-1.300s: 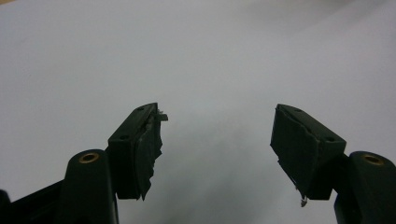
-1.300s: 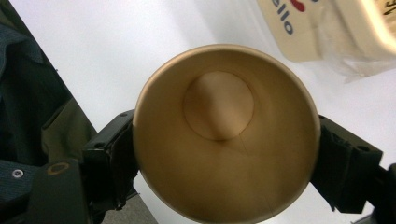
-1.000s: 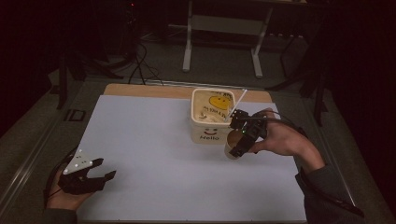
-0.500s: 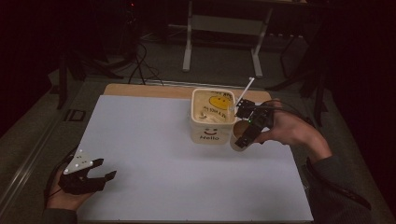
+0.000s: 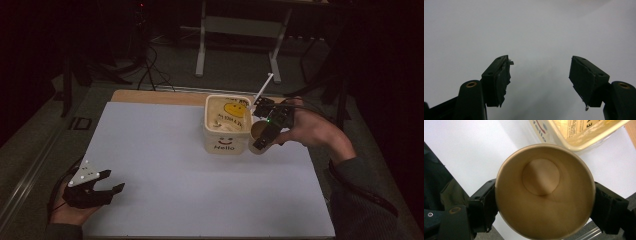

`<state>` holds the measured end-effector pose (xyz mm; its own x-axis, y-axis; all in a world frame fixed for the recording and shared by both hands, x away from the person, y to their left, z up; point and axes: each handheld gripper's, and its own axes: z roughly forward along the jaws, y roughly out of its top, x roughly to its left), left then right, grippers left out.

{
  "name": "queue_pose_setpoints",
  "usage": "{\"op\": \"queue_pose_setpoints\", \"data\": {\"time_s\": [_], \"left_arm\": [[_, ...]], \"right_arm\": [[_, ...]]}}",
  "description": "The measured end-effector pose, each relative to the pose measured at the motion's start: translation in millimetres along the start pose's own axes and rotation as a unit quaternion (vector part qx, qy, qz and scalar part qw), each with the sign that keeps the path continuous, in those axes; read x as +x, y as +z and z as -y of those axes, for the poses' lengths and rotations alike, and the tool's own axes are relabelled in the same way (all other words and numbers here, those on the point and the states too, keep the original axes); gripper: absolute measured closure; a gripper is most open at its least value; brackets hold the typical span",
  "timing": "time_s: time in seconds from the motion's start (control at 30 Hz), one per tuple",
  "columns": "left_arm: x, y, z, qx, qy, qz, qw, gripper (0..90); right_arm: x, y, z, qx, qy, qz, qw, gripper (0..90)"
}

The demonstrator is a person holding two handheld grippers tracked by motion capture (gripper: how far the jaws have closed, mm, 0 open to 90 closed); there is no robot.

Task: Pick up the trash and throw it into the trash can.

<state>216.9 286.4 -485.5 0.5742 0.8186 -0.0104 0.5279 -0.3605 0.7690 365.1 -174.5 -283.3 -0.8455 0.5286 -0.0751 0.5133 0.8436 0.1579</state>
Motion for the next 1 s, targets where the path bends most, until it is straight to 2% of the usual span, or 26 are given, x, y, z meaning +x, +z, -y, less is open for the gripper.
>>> {"op": "queue_pose_setpoints", "data": {"time_s": [0.53,1.0], "left_arm": [[0.2,0.2,-0.1,0.002,0.002,0.001,1.0000,33.0],[0.4,0.3,0.0,0.001,0.000,0.003,1.0000,32.8]], "right_arm": [[-11.3,-8.5,-21.7,-0.010,0.015,0.007,0.9998,18.0],[-23.2,-11.2,-42.6,-0.020,0.034,0.001,0.9992,18.0]]}}
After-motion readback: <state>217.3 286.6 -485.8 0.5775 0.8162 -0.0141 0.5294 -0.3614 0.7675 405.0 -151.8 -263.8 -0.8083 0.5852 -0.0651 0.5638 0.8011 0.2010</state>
